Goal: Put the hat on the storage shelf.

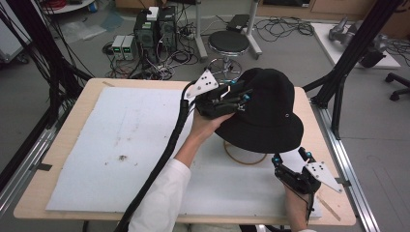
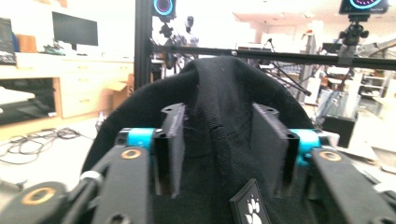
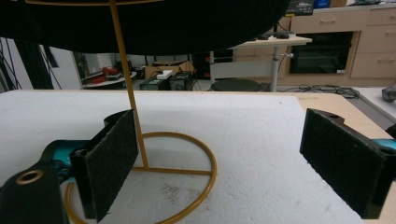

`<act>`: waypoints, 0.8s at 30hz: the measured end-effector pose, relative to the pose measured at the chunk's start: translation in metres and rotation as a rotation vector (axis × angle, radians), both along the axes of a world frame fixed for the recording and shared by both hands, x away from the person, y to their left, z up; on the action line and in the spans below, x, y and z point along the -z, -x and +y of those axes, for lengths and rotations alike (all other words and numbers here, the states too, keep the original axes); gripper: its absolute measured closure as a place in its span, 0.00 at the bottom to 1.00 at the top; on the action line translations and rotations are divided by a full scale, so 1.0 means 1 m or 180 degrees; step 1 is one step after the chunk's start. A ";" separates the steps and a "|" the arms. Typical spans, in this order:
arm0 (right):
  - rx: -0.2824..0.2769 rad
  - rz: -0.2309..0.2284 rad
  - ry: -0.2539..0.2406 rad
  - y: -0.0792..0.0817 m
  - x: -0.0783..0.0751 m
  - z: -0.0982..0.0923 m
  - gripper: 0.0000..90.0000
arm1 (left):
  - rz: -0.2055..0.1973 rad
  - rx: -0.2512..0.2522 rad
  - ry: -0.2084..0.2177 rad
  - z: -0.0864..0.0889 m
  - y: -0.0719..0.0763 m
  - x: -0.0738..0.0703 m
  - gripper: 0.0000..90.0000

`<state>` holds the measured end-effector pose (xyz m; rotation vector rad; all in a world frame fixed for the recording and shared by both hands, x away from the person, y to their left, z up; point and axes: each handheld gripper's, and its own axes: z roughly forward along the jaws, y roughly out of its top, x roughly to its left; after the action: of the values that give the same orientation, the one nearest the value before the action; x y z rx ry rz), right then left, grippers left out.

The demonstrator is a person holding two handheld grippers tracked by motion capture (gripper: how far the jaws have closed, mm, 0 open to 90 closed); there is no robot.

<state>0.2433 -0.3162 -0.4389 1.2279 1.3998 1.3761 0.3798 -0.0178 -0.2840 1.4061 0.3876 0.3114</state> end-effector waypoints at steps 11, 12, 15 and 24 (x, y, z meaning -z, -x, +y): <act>-0.0006 0.0001 0.0006 0.000 0.000 0.000 0.12 | -0.0092 -0.0205 0.0069 0.032 0.005 0.000 0.49; -0.0006 0.0001 0.0003 0.000 0.000 0.000 0.12 | -0.0094 -0.0234 0.0077 0.036 0.005 0.000 0.48; -0.0002 -0.0001 0.0001 -0.001 0.000 0.001 0.12 | -0.0083 -0.0299 0.0107 0.045 0.006 0.001 0.46; -0.0010 0.0013 0.0023 -0.001 0.000 0.001 0.12 | -0.0101 -0.0503 0.0125 0.068 0.009 0.008 0.39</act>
<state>0.2443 -0.3152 -0.4391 1.2249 1.4089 1.3704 0.3706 0.0506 -0.2922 1.3333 0.4776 0.4522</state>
